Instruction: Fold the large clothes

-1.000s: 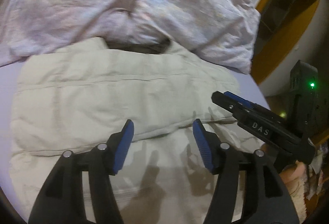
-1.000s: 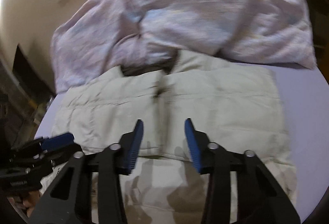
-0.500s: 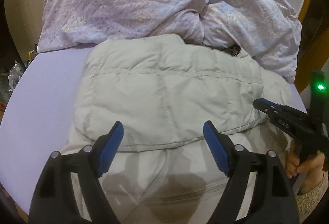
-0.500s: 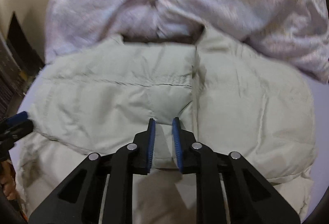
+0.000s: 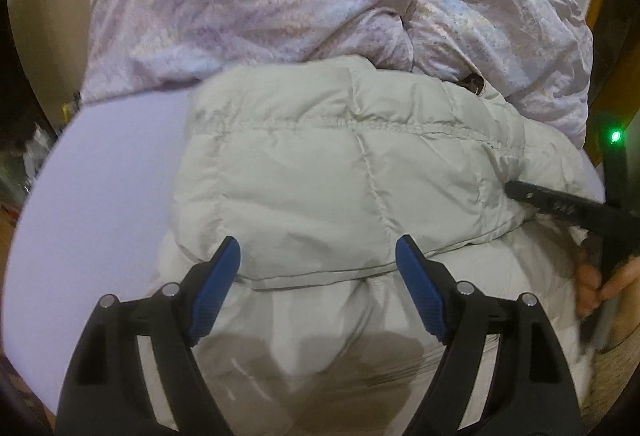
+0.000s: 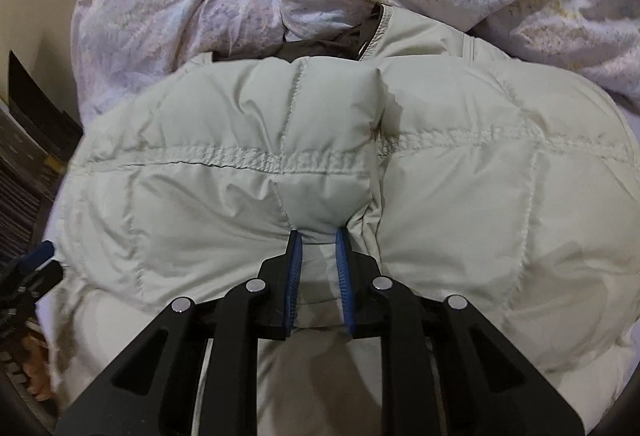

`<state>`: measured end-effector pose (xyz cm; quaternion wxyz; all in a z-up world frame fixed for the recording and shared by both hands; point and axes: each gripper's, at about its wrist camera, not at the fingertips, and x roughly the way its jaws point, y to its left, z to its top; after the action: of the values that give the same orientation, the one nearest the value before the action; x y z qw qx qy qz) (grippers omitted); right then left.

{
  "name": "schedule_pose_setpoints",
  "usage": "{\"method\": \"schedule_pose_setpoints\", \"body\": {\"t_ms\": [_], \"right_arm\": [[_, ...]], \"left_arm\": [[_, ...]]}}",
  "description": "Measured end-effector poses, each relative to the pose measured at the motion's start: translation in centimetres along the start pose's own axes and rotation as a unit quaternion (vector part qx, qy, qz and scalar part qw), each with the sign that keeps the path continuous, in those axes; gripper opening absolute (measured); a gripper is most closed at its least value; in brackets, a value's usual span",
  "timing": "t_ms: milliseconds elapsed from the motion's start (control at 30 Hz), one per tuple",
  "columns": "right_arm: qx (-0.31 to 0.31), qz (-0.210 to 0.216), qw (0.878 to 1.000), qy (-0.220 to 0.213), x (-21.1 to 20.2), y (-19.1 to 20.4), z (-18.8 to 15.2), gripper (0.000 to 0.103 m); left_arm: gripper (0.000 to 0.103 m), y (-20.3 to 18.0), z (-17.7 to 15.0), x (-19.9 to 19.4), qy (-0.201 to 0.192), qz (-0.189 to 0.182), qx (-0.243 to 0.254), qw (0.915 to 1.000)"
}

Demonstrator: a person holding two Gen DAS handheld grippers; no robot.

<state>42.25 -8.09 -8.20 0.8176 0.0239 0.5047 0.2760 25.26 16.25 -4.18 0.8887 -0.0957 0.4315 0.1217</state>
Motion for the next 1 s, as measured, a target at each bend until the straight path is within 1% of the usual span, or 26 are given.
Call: {"method": "schedule_pose_setpoints", "body": {"t_ms": [33,67,100,133,167,233,267,333,400,467,633,733,800,833,900,1000], "right_arm": [[0.011,0.018,1.0,0.002,-0.8,-0.4,-0.1,0.028],[0.02,0.033,0.999,0.003,-1.5,-0.8,-0.2,0.04],[0.03,0.05,0.998,0.002,-2.6,-1.2,-0.5,0.058],[0.036,0.047,0.998,-0.002,-3.9,-1.6,-0.9,0.071],[0.036,0.041,0.998,-0.009,-4.9,-1.9,-1.3,0.082],[0.027,0.031,0.999,-0.025,-7.9,-2.7,-2.6,0.082],[0.029,0.028,0.999,-0.025,-8.9,-3.2,-3.2,0.081],[0.045,0.025,0.998,-0.019,-11.3,-5.1,-5.1,0.082],[0.066,0.022,0.998,-0.011,-13.0,-7.0,-6.8,0.082],[0.088,0.018,0.996,-0.003,-14.2,-9.1,-8.3,0.082],[0.146,0.011,0.989,0.004,-17.2,-13.8,-12.9,0.082],[0.175,0.027,0.984,0.011,-18.1,-15.8,-15.8,0.082],[0.188,0.044,0.981,0.019,-18.3,-16.6,-17.4,0.082],[0.192,0.055,0.979,0.023,-18.3,-16.8,-18.2,0.082],[0.195,0.069,0.978,0.026,-18.1,-16.8,-18.9,0.082],[0.198,0.087,0.976,0.026,-18.0,-16.9,-19.9,0.081]], "left_arm": [[0.08,0.3,-0.3,-0.7,-0.015,-0.006,0.007,0.9998],[0.084,0.8,-0.6,-1.4,-0.023,-0.01,0.009,0.9996],[0.09,1.2,-0.7,-1.8,-0.023,-0.01,0.01,0.9996],[0.091,2.0,-1.1,-2.4,-0.02,-0.007,0.012,0.9997],[0.091,2.4,-1.3,-2.9,-0.017,-0.007,0.016,0.9997],[0.091,3.6,-2.3,-4.2,-0.015,-0.002,0.026,0.9995],[0.091,4.3,-2.8,-4.8,-0.013,0.005,0.027,0.9995],[0.091,5.8,-3.8,-5.6,0.0,0.004,0.019,0.9998],[0.091,7.3,-4.8,-6.2,0.014,-0.003,0.001,0.9999],[0.091,9.2,-6.3,-6.7,0.033,-0.022,-0.021,0.999],[0.09,11.5,-10.0,-8.0,0.046,-0.044,-0.045,0.9969],[0.089,12.3,-12.1,-8.2,0.062,-0.071,-0.065,0.9934],[0.084,12.5,-13.4,-8.2,0.069,-0.093,-0.076,0.9904],[0.083,12.4,-14.1,-8.2,0.074,-0.103,-0.081,0.9886],[0.079,12.2,-14.9,-8.2,0.079,-0.117,-0.086,0.9863],[0.077,11.7,-16.1,-8.3,0.081,-0.136,-0.089,0.9834]]}}
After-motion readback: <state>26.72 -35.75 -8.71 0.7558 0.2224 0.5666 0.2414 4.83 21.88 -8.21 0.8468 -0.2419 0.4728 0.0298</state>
